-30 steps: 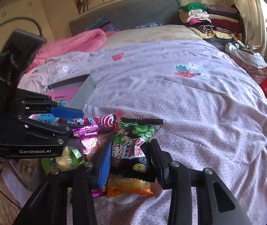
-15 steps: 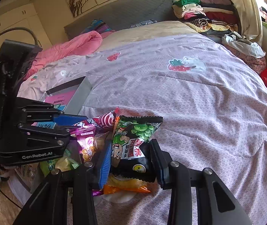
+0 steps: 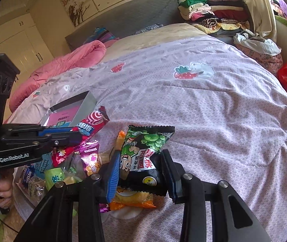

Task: Organize snacks
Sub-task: 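Grasp the red candy stick with the left tool while the right tool grasps the green-wrapped snack, then carry the red candy stick and green snack over the tray with both tools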

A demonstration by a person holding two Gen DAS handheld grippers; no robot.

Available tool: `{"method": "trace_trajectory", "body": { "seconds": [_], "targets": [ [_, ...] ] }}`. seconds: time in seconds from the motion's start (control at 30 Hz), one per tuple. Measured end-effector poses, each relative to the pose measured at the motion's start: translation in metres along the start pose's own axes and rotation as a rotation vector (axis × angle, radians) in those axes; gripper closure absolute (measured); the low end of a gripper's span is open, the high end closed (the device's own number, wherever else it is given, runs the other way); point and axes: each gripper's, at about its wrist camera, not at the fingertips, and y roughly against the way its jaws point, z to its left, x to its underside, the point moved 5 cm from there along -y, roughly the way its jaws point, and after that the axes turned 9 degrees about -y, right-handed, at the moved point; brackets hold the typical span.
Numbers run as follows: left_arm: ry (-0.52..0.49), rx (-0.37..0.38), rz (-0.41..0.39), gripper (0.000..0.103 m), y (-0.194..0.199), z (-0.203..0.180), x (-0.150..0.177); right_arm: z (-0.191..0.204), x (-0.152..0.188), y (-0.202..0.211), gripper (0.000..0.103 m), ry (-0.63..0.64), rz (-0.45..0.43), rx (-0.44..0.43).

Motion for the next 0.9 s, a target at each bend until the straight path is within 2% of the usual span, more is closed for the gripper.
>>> {"method": "trace_trajectory", "body": {
  "seconds": [0.37,0.9],
  "targets": [
    [0.111,-0.029,-0.075,0.089,0.043,0.016,0.013,0.004,-0.005,0.01,0.063,0.001,-0.037,-0.02],
    [0.234,-0.11,-0.137,0.089,0.1,0.063,0.05,0.042,0.004,0.036,0.063,0.1,-0.091,-0.08]
  ]
}}
